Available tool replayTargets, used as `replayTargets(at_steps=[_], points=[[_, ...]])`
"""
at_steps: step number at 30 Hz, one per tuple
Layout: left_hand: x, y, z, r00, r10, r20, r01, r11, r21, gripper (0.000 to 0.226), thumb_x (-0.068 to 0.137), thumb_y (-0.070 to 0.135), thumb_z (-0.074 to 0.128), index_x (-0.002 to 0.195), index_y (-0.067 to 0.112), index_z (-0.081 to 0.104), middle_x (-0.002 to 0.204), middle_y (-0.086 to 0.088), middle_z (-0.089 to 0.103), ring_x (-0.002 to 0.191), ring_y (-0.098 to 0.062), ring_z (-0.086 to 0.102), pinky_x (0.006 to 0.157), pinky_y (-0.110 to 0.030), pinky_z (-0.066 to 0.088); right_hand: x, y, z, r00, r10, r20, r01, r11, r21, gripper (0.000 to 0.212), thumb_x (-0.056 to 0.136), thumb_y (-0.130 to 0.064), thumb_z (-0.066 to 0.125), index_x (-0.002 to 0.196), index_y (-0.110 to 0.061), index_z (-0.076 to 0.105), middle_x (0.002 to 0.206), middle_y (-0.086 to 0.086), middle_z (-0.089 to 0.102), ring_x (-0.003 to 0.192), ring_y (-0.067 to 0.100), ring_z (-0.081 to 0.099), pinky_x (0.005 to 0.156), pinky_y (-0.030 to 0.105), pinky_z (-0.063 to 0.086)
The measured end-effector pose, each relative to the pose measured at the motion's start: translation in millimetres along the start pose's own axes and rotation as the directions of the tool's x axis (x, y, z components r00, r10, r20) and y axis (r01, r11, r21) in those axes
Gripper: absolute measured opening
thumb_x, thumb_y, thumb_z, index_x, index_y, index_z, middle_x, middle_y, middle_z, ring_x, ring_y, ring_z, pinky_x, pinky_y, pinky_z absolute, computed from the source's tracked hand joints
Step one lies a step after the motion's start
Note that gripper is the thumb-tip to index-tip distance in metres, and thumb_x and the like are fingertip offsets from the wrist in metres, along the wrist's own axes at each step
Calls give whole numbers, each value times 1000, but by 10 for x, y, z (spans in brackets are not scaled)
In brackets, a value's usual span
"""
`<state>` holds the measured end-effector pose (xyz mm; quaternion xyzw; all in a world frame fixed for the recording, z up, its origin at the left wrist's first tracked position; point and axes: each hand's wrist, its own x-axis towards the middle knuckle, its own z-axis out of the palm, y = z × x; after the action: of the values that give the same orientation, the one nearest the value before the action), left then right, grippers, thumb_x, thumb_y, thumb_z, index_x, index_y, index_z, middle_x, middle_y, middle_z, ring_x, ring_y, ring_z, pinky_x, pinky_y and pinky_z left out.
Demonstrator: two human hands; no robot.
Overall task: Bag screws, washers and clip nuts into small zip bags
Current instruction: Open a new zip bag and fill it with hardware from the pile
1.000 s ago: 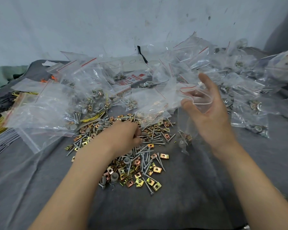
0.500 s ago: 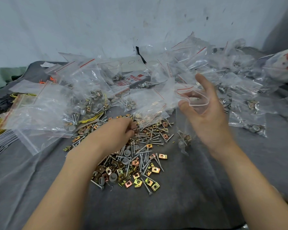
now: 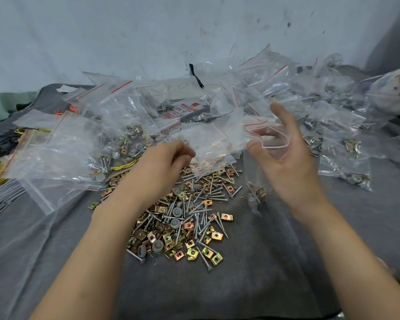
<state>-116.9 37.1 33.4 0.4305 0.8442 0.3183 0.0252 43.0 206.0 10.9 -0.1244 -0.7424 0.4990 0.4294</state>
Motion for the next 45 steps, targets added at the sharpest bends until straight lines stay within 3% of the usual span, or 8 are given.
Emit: replayTargets(at_steps=[7,14,20,25,33,40,42,45], points=[[25,88,2,996,-31,-87,18,990,-138,8,96,24,63,99,30,67,85,17,66,77,4,61,60,-3,43,-1,-19,-3,1000,12,0,-12,1000,-8,63,95,-17,70,148,-31,40,116,-5,65,96,-23,55,78,-5,38],[12,90,-1,998,-25,-56,18,993,-116,12,93,26,67,90,36,62,86,17,65,77,10,58,61,-1,40,-6,-29,3,1000,21,5,-21,1000,-7,63,94,-17,71,148,-31,40,114,-7,65,96,-19,58,79,-2,40],[24,144,-18,995,-4,-102,-15,984,-179,10,95,24,63,97,34,65,92,17,67,84,5,60,65,-3,42,-16,-29,21,999,22,27,-22,1000,-5,62,95,-17,70,147,-32,39,112,-6,65,92,-18,59,76,-1,41],[97,466,-149,974,118,-192,-170,945,-281,21,98,18,58,102,36,68,89,21,67,87,0,62,79,-20,49,-64,-12,81,997,24,71,-24,1000,-10,65,94,-20,71,149,-33,38,114,-8,65,94,-11,63,78,3,44],[186,912,-51,933,351,-75,-359,912,-197,21,100,24,56,117,31,66,103,20,68,95,6,62,77,-7,42,-53,-45,101,995,40,90,-45,998,50,65,94,-15,72,144,-39,38,111,-17,65,99,-12,62,73,5,47],[284,762,-73,962,242,-124,-268,921,-282,22,102,31,51,121,32,62,109,19,67,99,4,61,83,-12,47,24,-38,61,996,69,56,-78,982,172,62,94,-9,70,148,-25,42,105,-31,69,99,-12,65,76,1,45],[293,678,-35,982,172,-76,-188,914,-359,22,102,31,51,122,31,60,111,13,68,99,0,63,89,-20,50,63,-46,20,993,98,72,-112,964,240,64,92,-11,72,147,-29,44,111,-18,73,104,2,70,83,8,49],[247,580,83,988,84,127,-2,843,-539,32,100,38,51,128,25,59,113,7,71,105,-8,67,98,-40,52,104,-107,-42,983,114,145,-160,917,365,67,88,-19,73,146,-34,45,121,3,73,116,20,68,103,35,50]])
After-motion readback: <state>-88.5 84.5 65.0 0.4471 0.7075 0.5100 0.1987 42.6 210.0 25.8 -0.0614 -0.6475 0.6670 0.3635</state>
